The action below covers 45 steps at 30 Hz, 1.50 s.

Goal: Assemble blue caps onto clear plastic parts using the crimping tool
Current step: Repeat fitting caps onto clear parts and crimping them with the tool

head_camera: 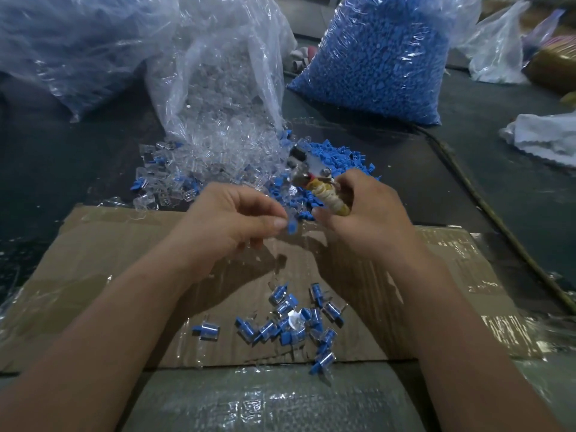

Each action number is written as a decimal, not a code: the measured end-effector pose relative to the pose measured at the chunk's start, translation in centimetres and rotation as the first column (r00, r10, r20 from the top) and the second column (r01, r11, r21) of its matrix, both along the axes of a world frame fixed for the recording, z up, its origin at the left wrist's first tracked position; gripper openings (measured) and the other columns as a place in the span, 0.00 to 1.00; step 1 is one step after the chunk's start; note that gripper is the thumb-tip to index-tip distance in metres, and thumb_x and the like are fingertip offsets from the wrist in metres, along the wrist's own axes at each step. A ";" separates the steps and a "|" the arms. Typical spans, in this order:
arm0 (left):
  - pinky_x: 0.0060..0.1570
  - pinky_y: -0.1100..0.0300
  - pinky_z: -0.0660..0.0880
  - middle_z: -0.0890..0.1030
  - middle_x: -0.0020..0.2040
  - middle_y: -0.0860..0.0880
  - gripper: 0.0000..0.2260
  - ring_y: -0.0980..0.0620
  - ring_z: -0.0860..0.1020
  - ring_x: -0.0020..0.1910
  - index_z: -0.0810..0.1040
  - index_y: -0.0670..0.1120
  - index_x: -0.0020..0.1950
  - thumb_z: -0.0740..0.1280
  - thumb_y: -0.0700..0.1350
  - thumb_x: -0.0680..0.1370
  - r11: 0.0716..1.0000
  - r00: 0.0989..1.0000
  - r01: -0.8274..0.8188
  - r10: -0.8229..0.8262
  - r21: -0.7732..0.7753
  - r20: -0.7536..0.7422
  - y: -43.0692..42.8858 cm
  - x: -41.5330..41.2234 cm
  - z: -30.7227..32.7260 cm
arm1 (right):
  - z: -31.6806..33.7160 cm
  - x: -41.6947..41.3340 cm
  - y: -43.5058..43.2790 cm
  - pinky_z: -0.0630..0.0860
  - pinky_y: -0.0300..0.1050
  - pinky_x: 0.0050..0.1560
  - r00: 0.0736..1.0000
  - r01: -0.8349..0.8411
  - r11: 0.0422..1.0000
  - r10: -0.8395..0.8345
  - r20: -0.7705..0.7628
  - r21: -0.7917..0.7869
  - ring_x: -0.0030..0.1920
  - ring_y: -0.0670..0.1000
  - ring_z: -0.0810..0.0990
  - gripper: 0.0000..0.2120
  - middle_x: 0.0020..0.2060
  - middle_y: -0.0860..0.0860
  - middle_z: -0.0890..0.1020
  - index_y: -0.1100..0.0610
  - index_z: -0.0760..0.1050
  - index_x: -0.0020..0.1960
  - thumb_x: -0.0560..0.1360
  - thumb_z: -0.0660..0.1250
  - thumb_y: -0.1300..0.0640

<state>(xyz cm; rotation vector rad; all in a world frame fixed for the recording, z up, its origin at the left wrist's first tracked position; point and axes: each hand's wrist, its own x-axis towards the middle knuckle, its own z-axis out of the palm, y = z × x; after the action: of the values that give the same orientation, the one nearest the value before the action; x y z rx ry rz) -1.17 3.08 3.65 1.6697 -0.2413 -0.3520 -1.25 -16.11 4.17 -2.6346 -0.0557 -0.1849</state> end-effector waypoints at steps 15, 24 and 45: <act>0.30 0.67 0.74 0.83 0.35 0.44 0.09 0.54 0.78 0.30 0.83 0.43 0.39 0.72 0.46 0.62 0.925 0.924 0.380 -0.380 -0.017 -0.028 0.4 -0.9 0.7 | -0.2 -0.2 1.0 0.68 0.44 0.45 0.978 -0.130 0.986 0.109 -0.180 -0.108 0.47 0.47 0.72 0.24 0.45 0.44 0.73 0.49 0.69 0.52 0.62 0.74 0.42; 0.51 0.53 0.76 0.80 0.41 0.53 0.13 0.53 0.78 0.42 0.78 0.51 0.52 0.72 0.38 0.70 0.746 0.747 -0.644 0.567 0.169 0.347 2.1 2.8 -1.5 | -0.4 -0.3 1.6 0.66 0.44 0.46 0.941 -0.231 0.955 0.170 -0.291 -0.188 0.47 0.48 0.70 0.29 0.45 0.45 0.71 0.48 0.68 0.53 0.60 0.73 0.37; 0.54 0.53 0.71 0.81 0.52 0.43 0.10 0.44 0.77 0.54 0.82 0.45 0.53 0.69 0.43 0.73 0.600 0.822 -0.537 0.213 0.593 0.528 2.1 3.8 -3.5 | 0.1 -0.4 0.8 0.63 0.42 0.46 0.901 -0.313 0.935 0.235 -0.365 -0.170 0.49 0.45 0.67 0.32 0.48 0.44 0.70 0.48 0.70 0.61 0.62 0.71 0.36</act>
<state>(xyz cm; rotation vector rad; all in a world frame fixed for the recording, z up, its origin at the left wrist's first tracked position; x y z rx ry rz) 2.63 5.14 0.15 2.5347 -0.0208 0.3078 -1.69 -15.26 4.23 -2.8035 -0.3504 0.3974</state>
